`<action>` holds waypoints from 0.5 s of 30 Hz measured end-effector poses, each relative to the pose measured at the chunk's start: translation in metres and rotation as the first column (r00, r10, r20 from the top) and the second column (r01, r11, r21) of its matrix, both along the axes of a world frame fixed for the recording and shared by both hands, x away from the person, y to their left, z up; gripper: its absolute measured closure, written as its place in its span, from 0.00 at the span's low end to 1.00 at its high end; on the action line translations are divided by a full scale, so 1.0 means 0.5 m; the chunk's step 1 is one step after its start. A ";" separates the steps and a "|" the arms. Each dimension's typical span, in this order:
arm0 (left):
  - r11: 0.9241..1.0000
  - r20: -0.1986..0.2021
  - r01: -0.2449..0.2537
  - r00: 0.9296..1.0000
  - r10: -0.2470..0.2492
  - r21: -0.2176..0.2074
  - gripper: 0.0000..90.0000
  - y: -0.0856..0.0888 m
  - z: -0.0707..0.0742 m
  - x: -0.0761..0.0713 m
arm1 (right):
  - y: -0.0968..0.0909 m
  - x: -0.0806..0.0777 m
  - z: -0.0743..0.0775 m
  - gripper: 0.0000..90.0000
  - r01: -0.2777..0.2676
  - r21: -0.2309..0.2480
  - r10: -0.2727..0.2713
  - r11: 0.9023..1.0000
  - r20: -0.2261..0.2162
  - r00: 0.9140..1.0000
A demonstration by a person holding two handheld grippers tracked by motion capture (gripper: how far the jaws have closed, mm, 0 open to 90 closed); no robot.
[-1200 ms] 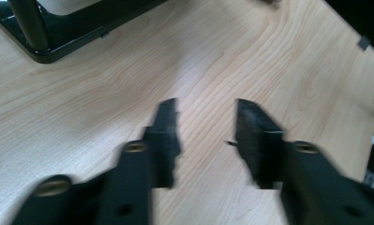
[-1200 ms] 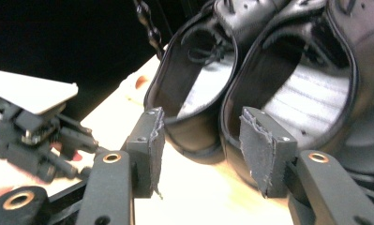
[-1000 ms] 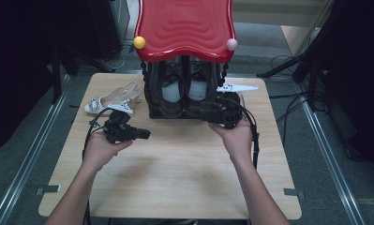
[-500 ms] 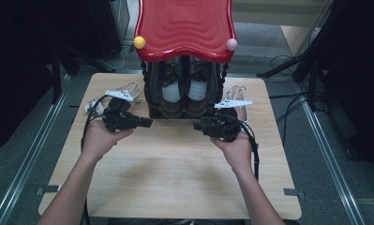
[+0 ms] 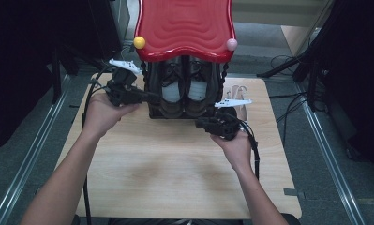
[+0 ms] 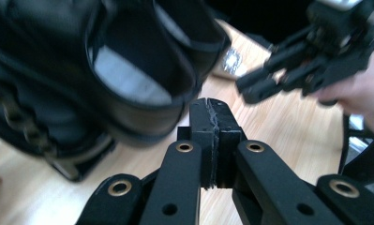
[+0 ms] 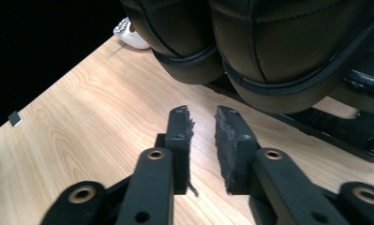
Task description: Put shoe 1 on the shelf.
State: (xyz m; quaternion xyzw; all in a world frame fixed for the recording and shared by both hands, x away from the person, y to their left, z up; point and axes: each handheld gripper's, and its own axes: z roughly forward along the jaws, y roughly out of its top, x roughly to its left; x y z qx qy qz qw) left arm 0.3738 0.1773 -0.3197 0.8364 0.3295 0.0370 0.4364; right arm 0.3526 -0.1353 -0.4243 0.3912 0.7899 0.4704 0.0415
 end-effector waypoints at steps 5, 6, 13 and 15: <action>1.000 0.011 0.013 1.000 -0.012 -0.020 1.00 -0.020 0.048 0.040 | 0.006 0.006 -0.005 0.96 -0.014 -0.007 0.014 1.000 0.006 1.000; 1.000 0.010 0.014 1.000 -0.013 -0.027 1.00 -0.023 0.055 0.045 | 0.007 0.008 -0.006 0.98 -0.015 -0.006 0.015 1.000 0.006 1.000; 1.000 0.050 0.001 0.999 0.000 -0.007 1.00 -0.050 0.126 0.079 | 0.004 0.025 -0.017 1.00 -0.019 0.019 0.020 1.000 -0.031 0.999; 1.000 0.051 -0.008 0.999 0.008 0.004 1.00 -0.055 0.141 0.089 | 0.004 0.031 -0.019 1.00 -0.016 0.031 0.018 0.999 -0.041 0.999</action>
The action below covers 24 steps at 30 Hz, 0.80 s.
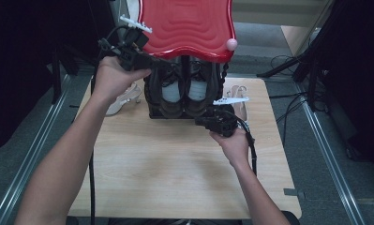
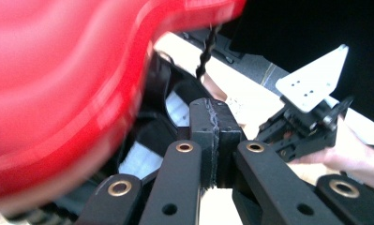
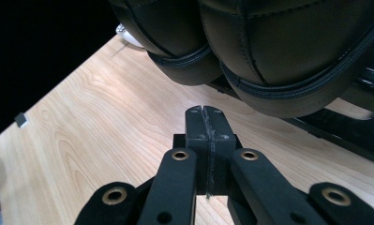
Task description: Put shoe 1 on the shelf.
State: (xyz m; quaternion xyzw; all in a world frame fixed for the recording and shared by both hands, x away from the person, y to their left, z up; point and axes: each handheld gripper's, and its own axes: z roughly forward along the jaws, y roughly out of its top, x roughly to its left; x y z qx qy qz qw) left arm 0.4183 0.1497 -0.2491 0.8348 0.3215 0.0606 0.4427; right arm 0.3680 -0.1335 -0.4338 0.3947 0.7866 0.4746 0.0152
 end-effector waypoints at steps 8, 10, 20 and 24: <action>1.000 0.040 0.007 0.999 -0.008 0.029 1.00 -0.032 0.055 0.038 | 0.008 0.013 0.008 1.00 -0.002 0.005 0.002 1.000 0.008 1.000; 1.000 0.029 0.006 1.000 -0.006 0.018 1.00 -0.040 0.062 0.059 | 0.011 0.020 0.009 1.00 0.004 0.005 -0.004 1.000 0.008 1.000; 0.999 0.031 -0.016 0.999 0.015 0.050 1.00 -0.081 0.062 0.115 | 0.003 0.042 0.000 1.00 0.021 0.041 -0.020 0.999 -0.018 1.000; 0.999 0.021 -0.023 1.000 0.023 0.040 1.00 -0.092 0.055 0.132 | 0.005 0.042 0.001 1.00 0.020 0.033 -0.020 0.999 -0.005 1.000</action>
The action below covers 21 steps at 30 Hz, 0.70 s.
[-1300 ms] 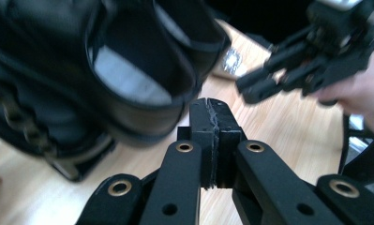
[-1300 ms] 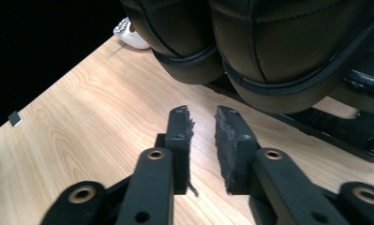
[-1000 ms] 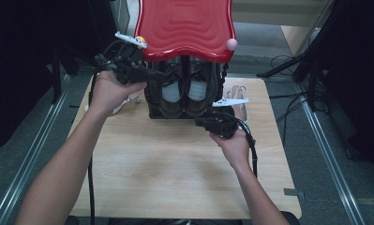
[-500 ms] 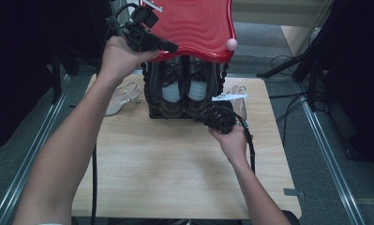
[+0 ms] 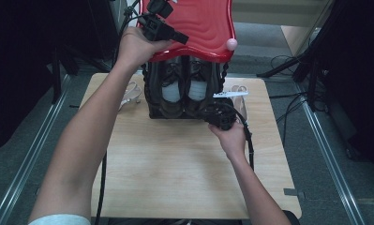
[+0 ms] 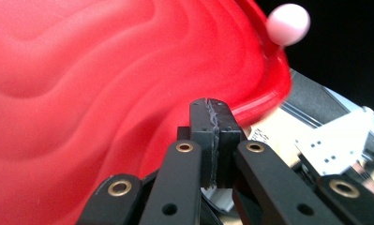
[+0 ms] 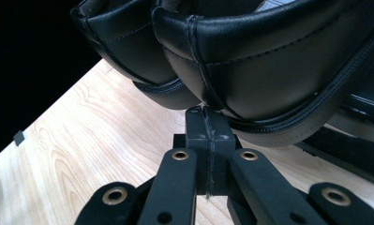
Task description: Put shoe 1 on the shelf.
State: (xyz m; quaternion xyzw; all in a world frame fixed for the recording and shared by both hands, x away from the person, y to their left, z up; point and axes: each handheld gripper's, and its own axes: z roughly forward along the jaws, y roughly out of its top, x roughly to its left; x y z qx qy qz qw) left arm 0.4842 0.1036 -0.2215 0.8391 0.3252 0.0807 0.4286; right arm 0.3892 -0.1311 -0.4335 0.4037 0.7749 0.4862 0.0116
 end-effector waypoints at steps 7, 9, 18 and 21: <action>1.000 -0.010 0.008 1.000 -0.008 0.013 1.00 -0.023 -0.018 0.023 | 0.001 0.002 0.005 1.00 -0.003 -0.019 0.003 1.000 0.004 1.000; 1.000 -0.012 0.013 1.000 -0.013 0.005 1.00 -0.022 -0.020 0.024 | 0.001 0.004 0.007 1.00 0.012 -0.020 -0.012 1.000 0.014 1.000; 1.000 -0.014 0.026 1.000 -0.026 0.003 1.00 -0.015 -0.020 0.027 | -0.004 0.022 0.012 1.00 0.041 -0.006 -0.040 0.999 0.012 0.999; 1.000 -0.016 0.024 1.000 -0.024 -0.013 1.00 -0.014 -0.022 0.028 | -0.007 0.028 0.011 1.00 0.050 0.017 -0.050 0.999 0.008 0.999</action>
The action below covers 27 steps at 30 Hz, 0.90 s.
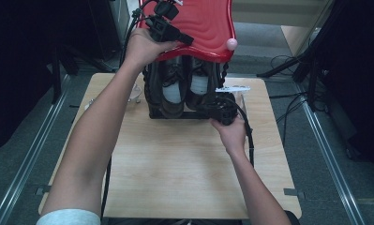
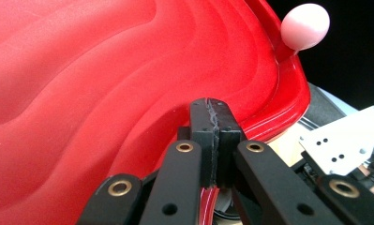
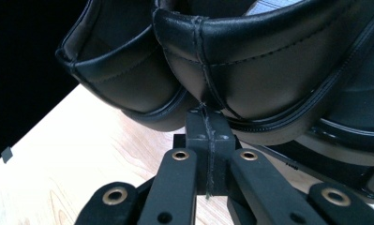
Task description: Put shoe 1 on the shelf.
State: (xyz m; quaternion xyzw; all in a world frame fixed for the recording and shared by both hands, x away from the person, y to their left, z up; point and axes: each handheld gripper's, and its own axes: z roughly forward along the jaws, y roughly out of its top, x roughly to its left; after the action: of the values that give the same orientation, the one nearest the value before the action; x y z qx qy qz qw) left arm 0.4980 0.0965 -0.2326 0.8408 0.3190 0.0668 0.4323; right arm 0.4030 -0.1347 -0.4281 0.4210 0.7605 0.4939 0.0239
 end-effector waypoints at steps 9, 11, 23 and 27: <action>1.000 0.004 0.005 1.000 -0.005 -0.002 1.00 0.002 -0.001 0.000 | -0.005 0.015 0.005 1.00 0.023 0.005 -0.023 1.000 -0.003 1.000; 1.000 0.004 0.006 1.000 -0.006 -0.003 1.00 0.002 -0.002 0.000 | -0.004 0.016 0.005 1.00 0.025 0.004 -0.025 1.000 -0.002 1.000; 1.000 0.005 0.005 1.000 -0.005 -0.015 1.00 0.003 -0.004 0.000 | -0.032 0.030 0.010 1.00 0.109 0.001 -0.109 0.994 0.026 0.994; 1.000 0.004 0.005 1.000 -0.005 -0.017 1.00 0.004 -0.004 0.000 | -0.038 0.029 0.012 1.00 0.165 -0.029 -0.163 0.986 0.056 0.985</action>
State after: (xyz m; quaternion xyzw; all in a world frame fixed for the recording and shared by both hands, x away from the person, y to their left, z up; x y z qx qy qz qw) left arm 0.4979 0.0986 -0.2346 0.8376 0.3166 0.0649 0.4404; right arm 0.4174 -0.1537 -0.4222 0.4683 0.7306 0.4884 0.0918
